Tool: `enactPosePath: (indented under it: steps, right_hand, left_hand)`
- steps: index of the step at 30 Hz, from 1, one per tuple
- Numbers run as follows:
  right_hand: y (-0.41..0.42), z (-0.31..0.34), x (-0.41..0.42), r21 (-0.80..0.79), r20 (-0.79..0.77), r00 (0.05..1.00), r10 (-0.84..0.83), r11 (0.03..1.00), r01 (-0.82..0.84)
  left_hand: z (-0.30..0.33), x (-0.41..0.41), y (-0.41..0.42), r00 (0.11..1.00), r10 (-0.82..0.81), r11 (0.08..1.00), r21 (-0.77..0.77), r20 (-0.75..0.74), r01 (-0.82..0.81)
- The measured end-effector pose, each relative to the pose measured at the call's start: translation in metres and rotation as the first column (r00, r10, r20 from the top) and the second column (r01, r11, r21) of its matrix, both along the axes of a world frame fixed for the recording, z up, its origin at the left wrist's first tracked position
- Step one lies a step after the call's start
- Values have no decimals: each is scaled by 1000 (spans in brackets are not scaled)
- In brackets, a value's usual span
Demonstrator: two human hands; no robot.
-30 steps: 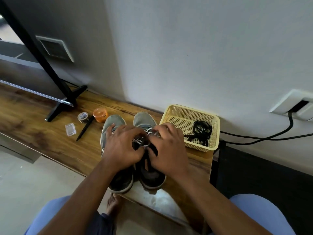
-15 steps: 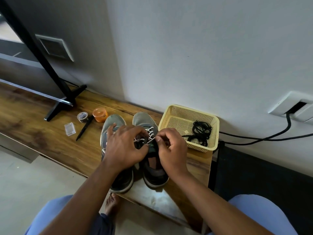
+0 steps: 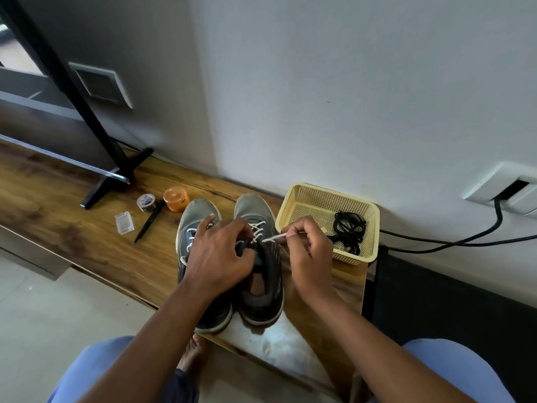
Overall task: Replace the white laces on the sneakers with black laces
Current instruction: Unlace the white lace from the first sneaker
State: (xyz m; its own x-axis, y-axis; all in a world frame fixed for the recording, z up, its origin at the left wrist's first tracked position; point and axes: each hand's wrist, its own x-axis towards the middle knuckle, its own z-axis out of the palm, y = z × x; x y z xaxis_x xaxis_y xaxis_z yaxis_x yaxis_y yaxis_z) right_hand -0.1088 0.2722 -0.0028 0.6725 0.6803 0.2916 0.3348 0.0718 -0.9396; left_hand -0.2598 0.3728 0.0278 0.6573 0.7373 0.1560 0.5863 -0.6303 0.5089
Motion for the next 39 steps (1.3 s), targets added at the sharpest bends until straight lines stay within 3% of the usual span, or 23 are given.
enactPosePath:
  steps: [2, 6, 14, 19, 23, 26, 33, 36, 39]
  right_hand:
    - [-4, 5, 5, 41, 52, 998, 41, 998, -44]
    - [-13, 11, 17, -74, 252, 968, 15, 997, 4]
    - [-10, 4, -4, -309, 627, 755, 190, 951, 18]
    - [-2, -5, -9, -345, 575, 794, 198, 938, 16]
    - [-2, -5, -8, -346, 547, 818, 178, 938, 27]
    - [-4, -4, -6, -377, 519, 833, 191, 926, 22]
    - [-6, -6, -11, -385, 608, 779, 151, 914, 123]
    - [-7, -6, -11, -356, 647, 753, 121, 921, 159]
    - [-7, -4, -11, -355, 666, 738, 105, 915, 190]
  left_hand:
    - [-1, 1, 0, 1000, 6, 1000, 13, -2, -6]
    - [-2, 4, -1, 999, 31, 998, 49, -10, -30]
    - [-6, 8, -4, 998, 60, 988, 139, 0, -60]
    - [-9, 9, -3, 989, 87, 992, 76, 120, -96]
    - [-9, 9, 2, 909, 315, 949, -90, 272, -302]
    - [-9, 9, 5, 869, 407, 913, -133, 280, -385]
    - [1, 5, -2, 990, 46, 995, 77, 131, -56]
    - [1, 3, -2, 1000, 15, 993, 118, 19, -17]
    - [0, 3, 1, 999, 29, 991, 127, 25, -32]
